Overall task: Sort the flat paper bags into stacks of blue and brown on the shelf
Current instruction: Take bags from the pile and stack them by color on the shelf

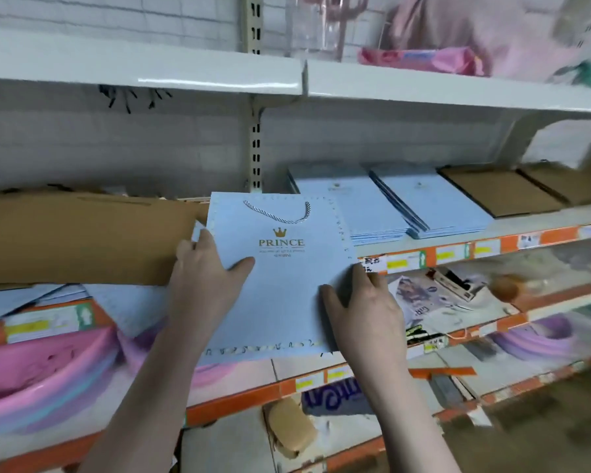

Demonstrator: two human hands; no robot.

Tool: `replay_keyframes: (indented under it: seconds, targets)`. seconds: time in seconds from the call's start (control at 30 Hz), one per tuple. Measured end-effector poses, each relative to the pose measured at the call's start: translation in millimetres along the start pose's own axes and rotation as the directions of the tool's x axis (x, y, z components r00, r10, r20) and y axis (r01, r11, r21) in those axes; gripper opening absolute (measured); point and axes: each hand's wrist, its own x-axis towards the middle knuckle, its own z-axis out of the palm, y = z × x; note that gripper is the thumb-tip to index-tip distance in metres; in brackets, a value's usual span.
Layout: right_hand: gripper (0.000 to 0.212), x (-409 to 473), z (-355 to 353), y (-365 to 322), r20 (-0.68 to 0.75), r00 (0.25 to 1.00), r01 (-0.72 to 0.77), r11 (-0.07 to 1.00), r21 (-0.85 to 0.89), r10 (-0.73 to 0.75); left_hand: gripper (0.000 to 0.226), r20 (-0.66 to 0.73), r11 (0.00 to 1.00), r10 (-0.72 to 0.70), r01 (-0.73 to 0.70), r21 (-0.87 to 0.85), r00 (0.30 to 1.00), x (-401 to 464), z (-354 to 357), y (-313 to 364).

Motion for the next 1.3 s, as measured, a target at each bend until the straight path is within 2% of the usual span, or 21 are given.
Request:
replay_keyframes:
  seconds: [0.3,0.73,1.1,1.17,1.27,1.3]
  targets:
    - [0.037,67,-15,86,-0.059,0.996,-0.062,0.998,0.029,0.063,0.066,0.021,0.995,0.065,-0.066,0.071,0.998,24,81,83]
    - [0.028,202,-15,174,-0.103,0.992,-0.076,0.997,0.032,0.079,0.067,0.072,0.994,0.112,-0.111,-0.021,0.991,98,188,168]
    - [0.029,310,-23,287,-0.045,0.996,0.08,0.993,0.09,-0.076,0.069,-0.049,0.997,0.053,-0.056,-0.052,0.997,105,287,256]
    - [0.028,332,-26,309,-0.013,0.994,0.111,0.989,0.097,-0.11,0.064,-0.042,0.999,0.01,-0.012,-0.041,0.999,104,308,274]
    - [0.029,360,-27,334,0.008,0.988,0.154,0.983,0.098,-0.155,0.032,-0.045,0.999,-0.032,0.031,-0.016,0.998,105,333,293]
    - [0.029,368,-26,341,0.021,0.985,0.167,0.982,0.094,-0.169,0.028,-0.049,0.999,-0.035,0.035,-0.001,0.998,106,339,298]
